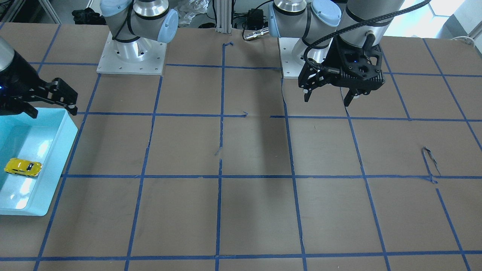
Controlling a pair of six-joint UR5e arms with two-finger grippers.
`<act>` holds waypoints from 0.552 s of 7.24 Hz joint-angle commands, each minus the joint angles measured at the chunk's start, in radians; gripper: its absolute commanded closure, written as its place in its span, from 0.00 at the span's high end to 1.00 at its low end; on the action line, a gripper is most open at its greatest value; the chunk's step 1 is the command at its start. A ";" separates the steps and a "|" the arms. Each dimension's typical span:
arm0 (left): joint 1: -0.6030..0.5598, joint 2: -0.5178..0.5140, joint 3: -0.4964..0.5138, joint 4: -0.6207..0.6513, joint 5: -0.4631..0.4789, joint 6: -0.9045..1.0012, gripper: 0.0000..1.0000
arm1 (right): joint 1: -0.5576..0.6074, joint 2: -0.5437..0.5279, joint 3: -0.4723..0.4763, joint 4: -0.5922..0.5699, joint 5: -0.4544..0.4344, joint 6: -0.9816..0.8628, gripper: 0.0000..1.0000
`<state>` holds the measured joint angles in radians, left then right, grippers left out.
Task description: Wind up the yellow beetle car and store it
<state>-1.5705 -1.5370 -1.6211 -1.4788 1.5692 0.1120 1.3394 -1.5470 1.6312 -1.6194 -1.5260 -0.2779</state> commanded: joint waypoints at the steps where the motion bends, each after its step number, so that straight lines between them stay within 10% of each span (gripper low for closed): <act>1: 0.000 0.000 0.000 0.000 0.000 0.000 1.00 | 0.133 -0.028 -0.008 0.006 0.000 0.228 1.00; 4: 0.001 0.000 0.000 0.000 0.000 0.002 1.00 | 0.179 -0.074 -0.027 0.110 -0.029 0.313 1.00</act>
<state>-1.5700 -1.5371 -1.6204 -1.4788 1.5693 0.1130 1.5066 -1.5956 1.6170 -1.5603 -1.5413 0.0068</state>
